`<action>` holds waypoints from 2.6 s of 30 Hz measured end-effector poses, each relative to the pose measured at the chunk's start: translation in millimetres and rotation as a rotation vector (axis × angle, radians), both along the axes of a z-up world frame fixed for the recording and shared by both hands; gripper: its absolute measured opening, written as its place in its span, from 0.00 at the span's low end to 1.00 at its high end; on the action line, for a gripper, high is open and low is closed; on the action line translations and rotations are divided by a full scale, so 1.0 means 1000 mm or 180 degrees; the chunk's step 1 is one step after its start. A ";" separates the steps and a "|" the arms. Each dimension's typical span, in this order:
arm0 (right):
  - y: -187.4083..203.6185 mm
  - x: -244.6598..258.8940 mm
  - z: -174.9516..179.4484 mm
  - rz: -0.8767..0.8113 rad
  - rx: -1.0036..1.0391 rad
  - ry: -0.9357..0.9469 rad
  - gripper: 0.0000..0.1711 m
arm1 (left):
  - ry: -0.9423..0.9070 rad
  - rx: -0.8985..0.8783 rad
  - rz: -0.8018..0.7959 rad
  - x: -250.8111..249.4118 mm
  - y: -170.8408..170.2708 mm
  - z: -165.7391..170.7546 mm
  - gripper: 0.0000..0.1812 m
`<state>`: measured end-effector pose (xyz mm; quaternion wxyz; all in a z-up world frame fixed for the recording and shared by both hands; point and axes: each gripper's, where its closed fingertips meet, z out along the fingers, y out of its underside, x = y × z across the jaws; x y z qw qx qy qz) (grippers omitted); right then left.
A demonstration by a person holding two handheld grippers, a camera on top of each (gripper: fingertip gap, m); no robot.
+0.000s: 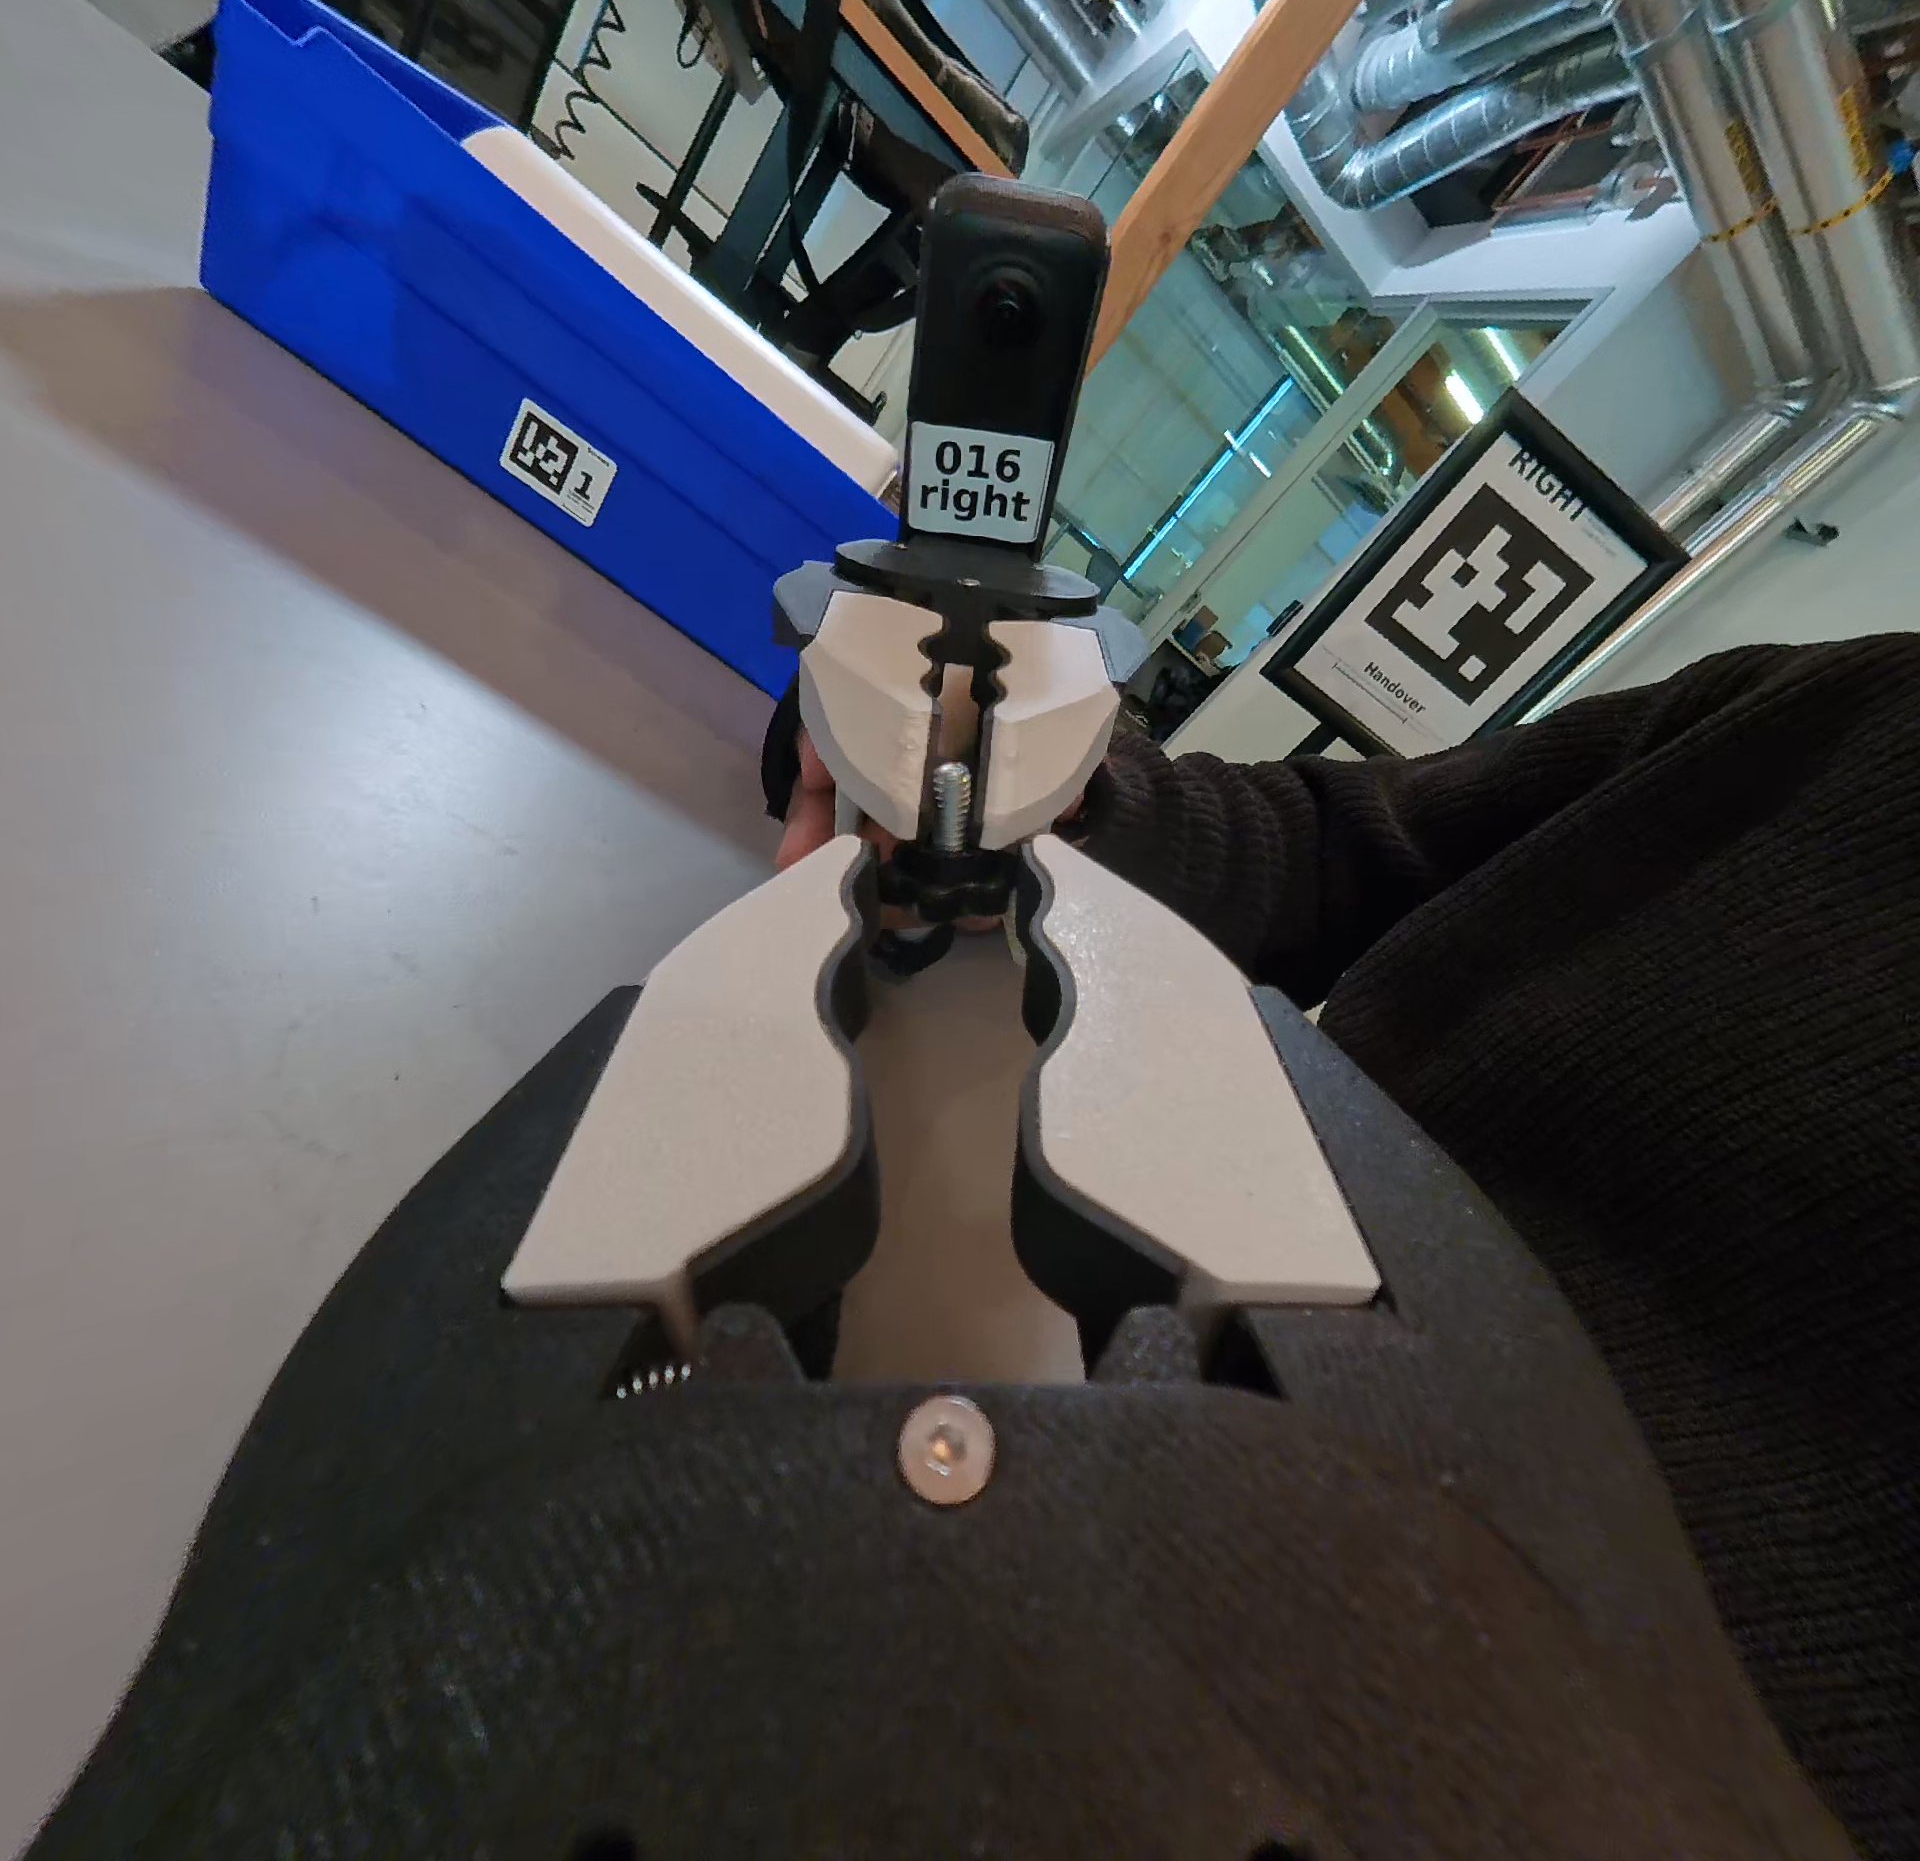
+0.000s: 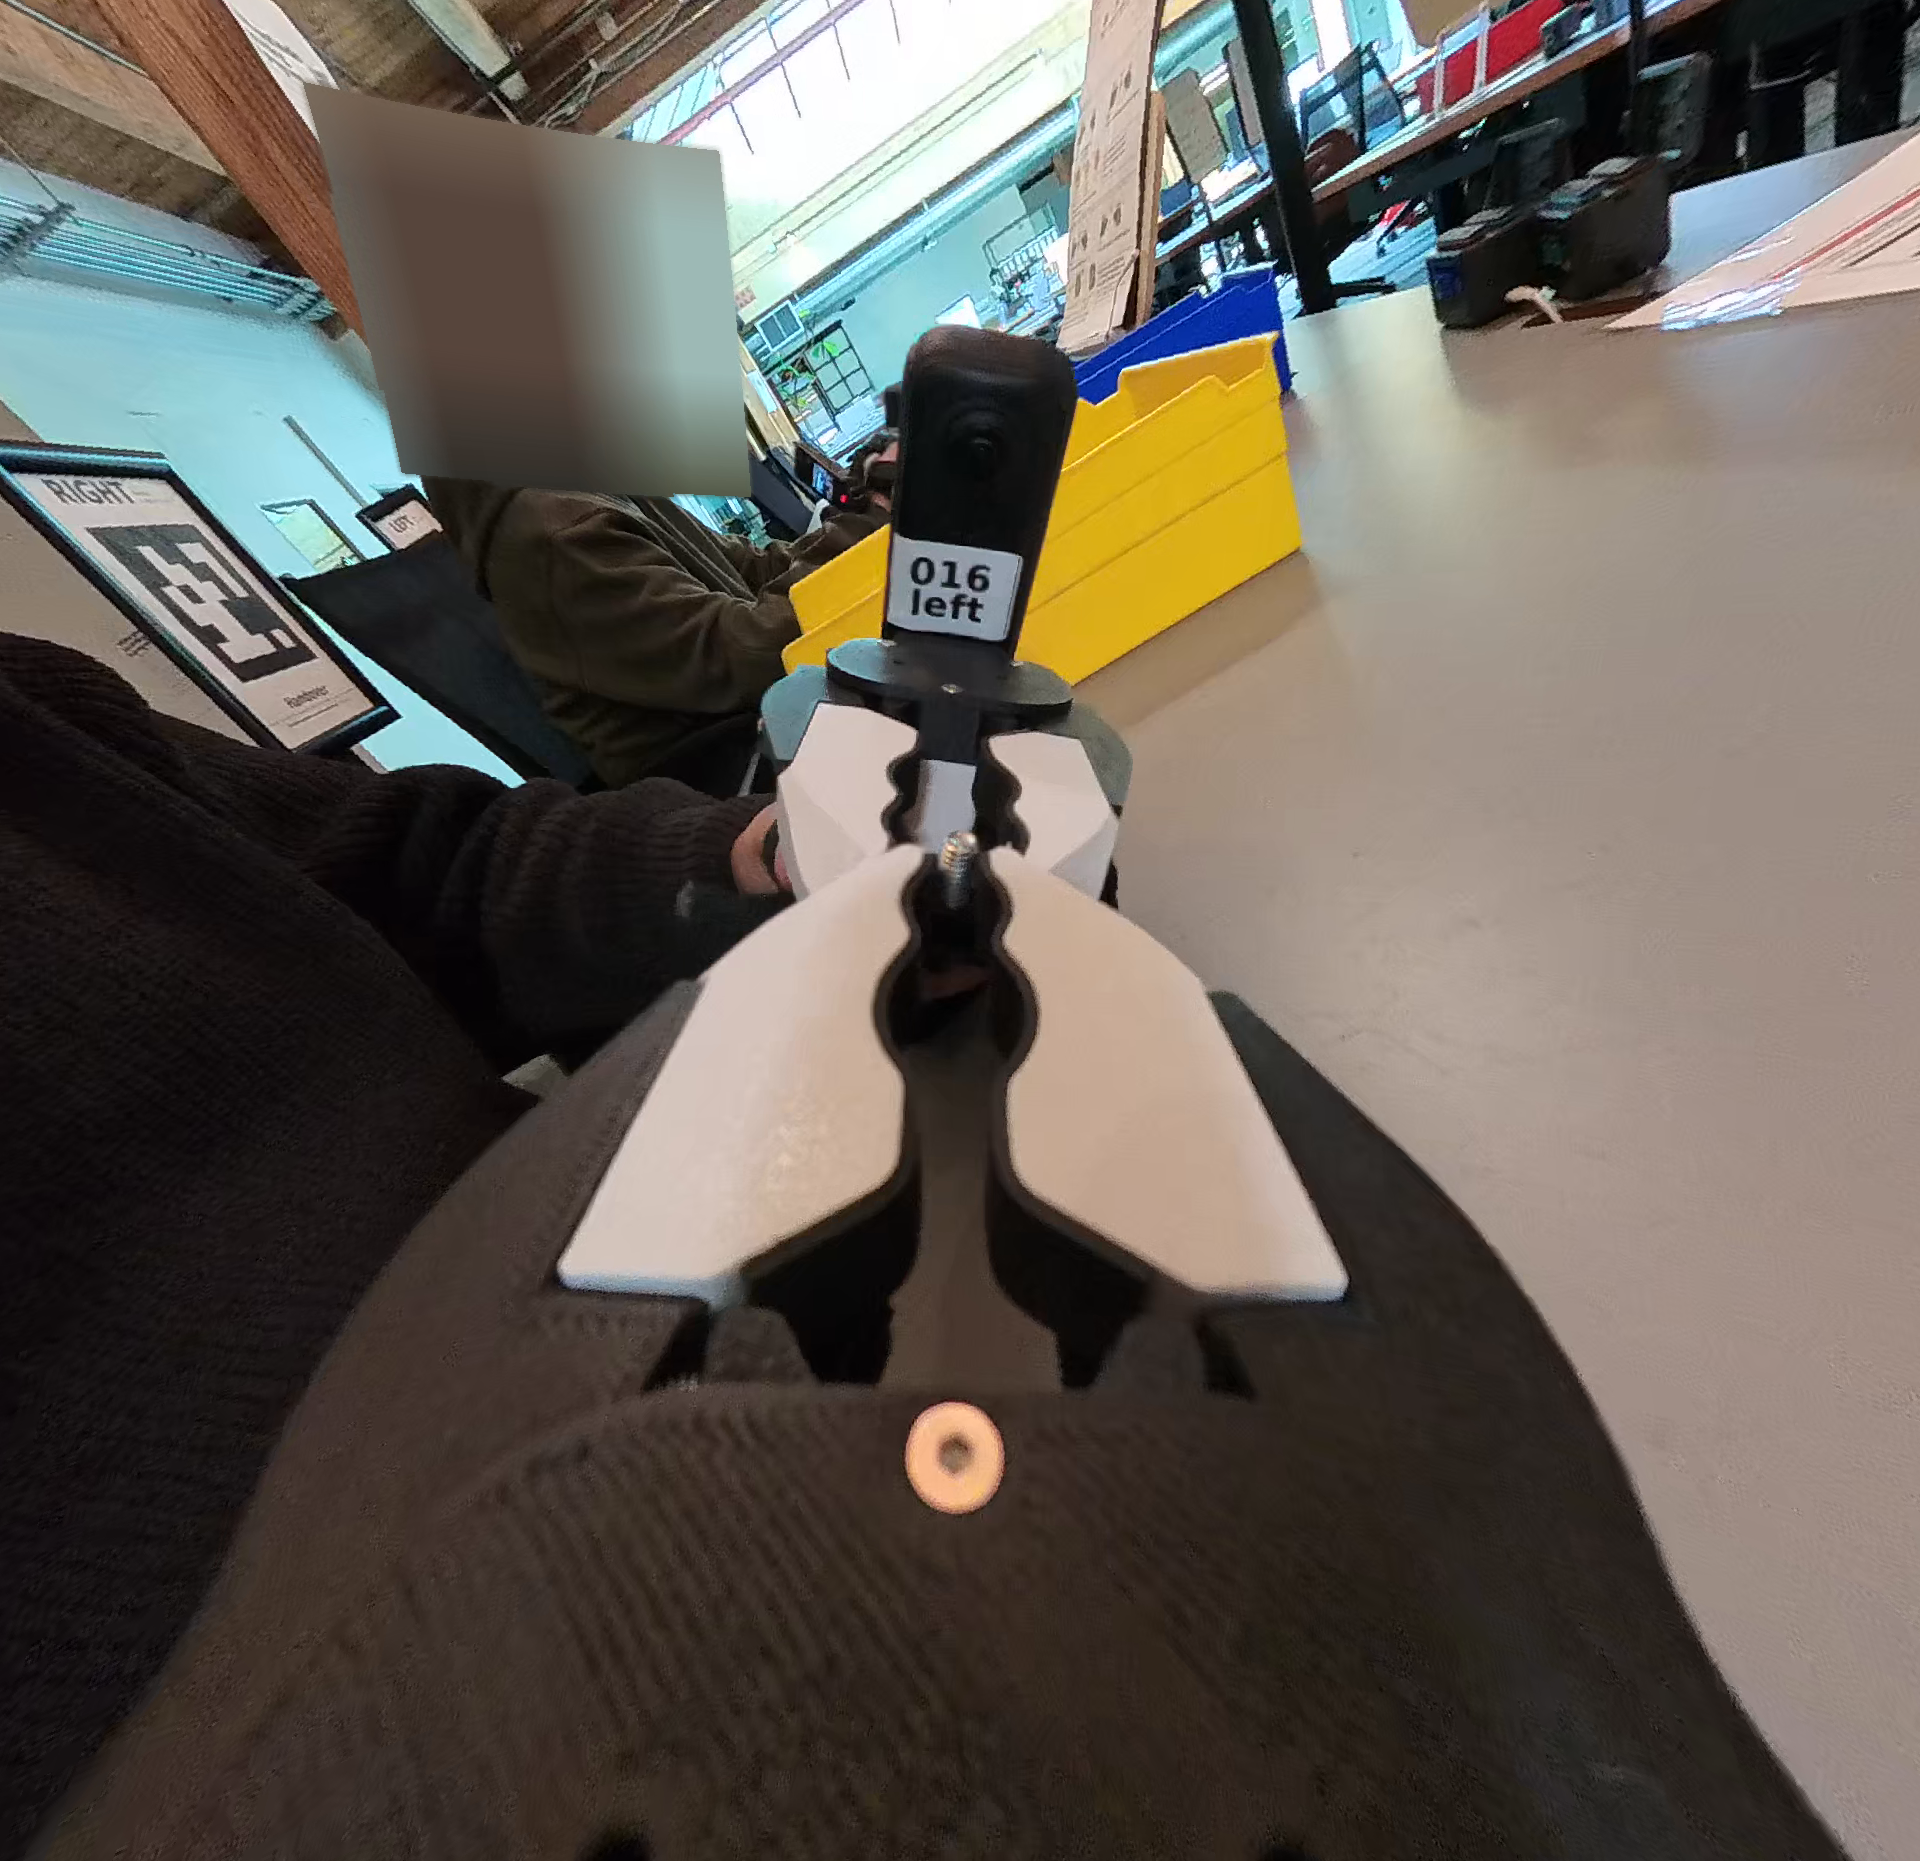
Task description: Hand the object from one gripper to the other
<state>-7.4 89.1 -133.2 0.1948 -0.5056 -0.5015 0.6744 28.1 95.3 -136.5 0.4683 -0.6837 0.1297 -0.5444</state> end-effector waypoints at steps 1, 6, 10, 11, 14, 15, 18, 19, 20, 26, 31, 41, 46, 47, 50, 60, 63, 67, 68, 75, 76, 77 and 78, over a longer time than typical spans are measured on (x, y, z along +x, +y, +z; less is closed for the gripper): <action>0.000 0.000 0.000 -0.0008 0.0033 0.0007 0.04 | -0.0007 0.0001 0.0000 0.000 0.000 0.000 0.14; 0.001 0.001 0.001 -0.0028 0.0073 0.0019 0.04 | -0.0037 -0.0001 0.0001 0.000 0.000 0.000 0.14; 0.006 0.002 0.005 -0.0111 0.0050 0.0078 0.04 | -0.0057 0.0020 0.0066 -0.003 0.002 0.002 0.14; 0.009 0.002 0.006 -0.0140 0.0015 0.0100 0.03 | -0.0070 0.0020 0.0082 -0.004 0.002 0.002 0.14; 0.015 0.004 0.011 -0.0170 -0.0205 0.0161 0.03 | -0.0110 0.0015 0.0110 -0.006 0.004 0.003 0.15; 0.017 0.004 0.013 -0.0171 -0.0304 0.0184 0.03 | -0.0115 0.0015 0.0112 -0.006 0.004 0.003 0.15; 0.022 0.006 0.018 -0.0169 -0.0556 0.0250 0.03 | -0.0120 0.0013 0.0107 -0.006 0.004 0.003 0.15; 0.023 0.006 0.019 -0.0167 -0.0613 0.0266 0.03 | -0.0128 0.0012 0.0103 -0.006 0.004 0.003 0.15; 0.024 0.006 0.020 -0.0164 -0.0663 0.0280 0.03 | -0.0138 0.0009 0.0098 -0.006 0.003 0.003 0.15; 0.023 0.006 0.022 -0.0136 -0.0689 0.0305 0.03 | -0.0207 0.0006 0.0098 -0.007 0.004 0.004 0.14; 0.021 0.006 0.021 -0.0123 -0.0648 0.0289 0.03 | -0.0239 0.0066 0.0146 -0.009 0.004 0.008 0.15; 0.018 0.001 0.010 -0.0199 -0.0449 0.0126 0.03 | -0.0042 0.0214 0.0238 -0.009 0.005 0.009 0.16; 0.016 0.001 0.010 -0.0183 -0.0388 0.0130 0.03 | -0.0072 0.0204 0.0237 -0.011 0.005 0.010 0.14; 0.016 0.001 0.010 -0.0180 -0.0414 0.0128 0.04 | -0.0078 0.0204 0.0237 -0.011 0.005 0.010 0.14; 0.018 0.001 0.011 -0.0188 -0.0450 0.0132 0.03 | -0.0064 0.0205 0.0275 -0.013 0.005 0.010 0.14; 0.012 0.000 0.006 -0.0153 -0.0270 0.0058 0.03 | -0.0002 0.0208 0.0338 -0.016 0.007 0.008 0.12; 0.012 0.000 0.005 -0.0155 -0.0253 0.0048 0.03 | 0.0061 0.0202 0.0335 -0.016 0.006 0.007 0.12; 0.013 -0.001 0.004 -0.0170 -0.0266 0.0026 0.03 | 0.0139 0.0210 0.0384 -0.017 0.007 0.006 0.12; 0.013 -0.001 0.004 -0.0176 -0.0260 0.0020 0.03 | 0.0141 0.0208 0.0393 -0.018 0.008 0.006 0.12; 0.015 -0.001 0.004 -0.0199 -0.0284 0.0015 0.03 | 0.0106 0.0204 0.0414 -0.020 0.008 0.006 0.09; 0.015 -0.001 0.004 -0.0201 -0.0283 0.0018 0.03 | 0.0121 0.0211 0.0412 -0.020 0.007 0.006 0.09; 0.015 -0.001 0.004 -0.0199 -0.0280 0.0019 0.04 | 0.0132 0.0217 0.0410 -0.020 0.007 0.006 0.09; 0.015 -0.001 0.004 -0.0196 -0.0278 0.0019 0.04 | 0.0142 0.0221 0.0408 -0.019 0.007 0.006 0.09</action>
